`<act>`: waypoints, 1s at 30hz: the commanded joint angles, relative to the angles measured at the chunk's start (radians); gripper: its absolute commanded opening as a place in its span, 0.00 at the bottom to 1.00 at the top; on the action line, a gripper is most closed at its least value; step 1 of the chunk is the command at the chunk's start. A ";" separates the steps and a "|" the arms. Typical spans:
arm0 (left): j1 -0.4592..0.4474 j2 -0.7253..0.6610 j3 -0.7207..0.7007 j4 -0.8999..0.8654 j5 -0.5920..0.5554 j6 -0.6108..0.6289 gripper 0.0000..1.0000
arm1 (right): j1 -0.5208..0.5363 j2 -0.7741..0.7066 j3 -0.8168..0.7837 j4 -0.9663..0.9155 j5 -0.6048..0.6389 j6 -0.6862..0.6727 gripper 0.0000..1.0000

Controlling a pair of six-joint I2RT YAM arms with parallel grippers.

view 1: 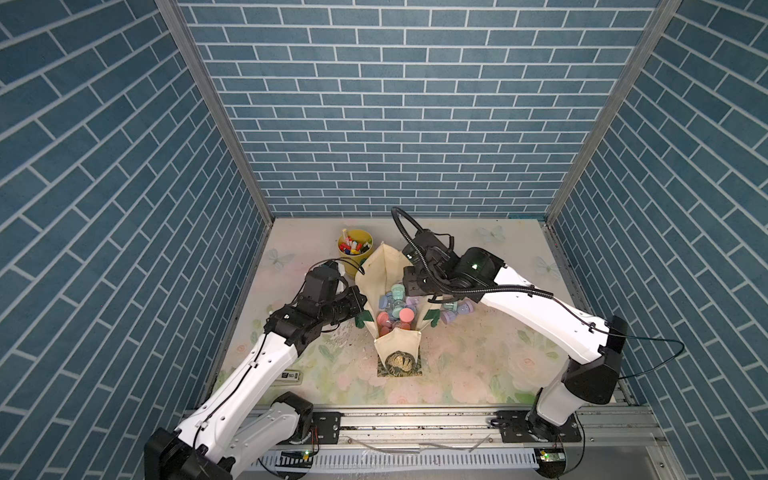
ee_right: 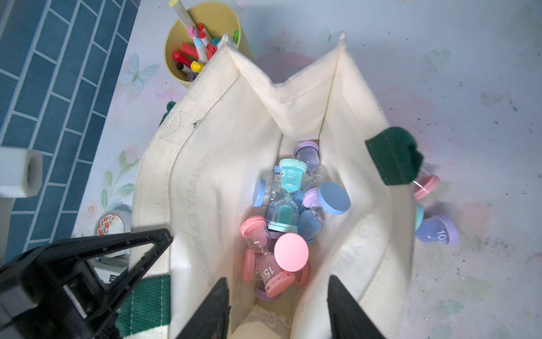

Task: Put the hourglass into the canvas bag
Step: Place the hourglass in the canvas bag, then pick up the hourglass from the center of the board.

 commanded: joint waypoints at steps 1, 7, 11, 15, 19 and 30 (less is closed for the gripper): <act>-0.004 -0.005 0.008 0.004 -0.004 0.017 0.00 | -0.035 -0.062 -0.066 -0.043 0.065 0.018 0.54; -0.004 -0.006 0.010 0.001 -0.004 0.017 0.00 | -0.106 -0.169 -0.194 -0.039 0.084 0.067 0.53; -0.004 -0.007 0.012 0.000 -0.004 0.017 0.03 | -0.177 -0.252 -0.309 -0.022 0.067 0.119 0.53; -0.004 -0.007 0.016 -0.003 -0.005 0.018 0.05 | -0.246 -0.306 -0.405 -0.011 0.039 0.158 0.53; -0.005 -0.009 0.018 -0.005 -0.007 0.017 0.07 | -0.293 -0.329 -0.480 0.010 0.007 0.185 0.53; -0.004 -0.014 0.017 -0.011 -0.008 0.019 0.11 | -0.357 -0.285 -0.563 0.091 -0.109 0.149 0.53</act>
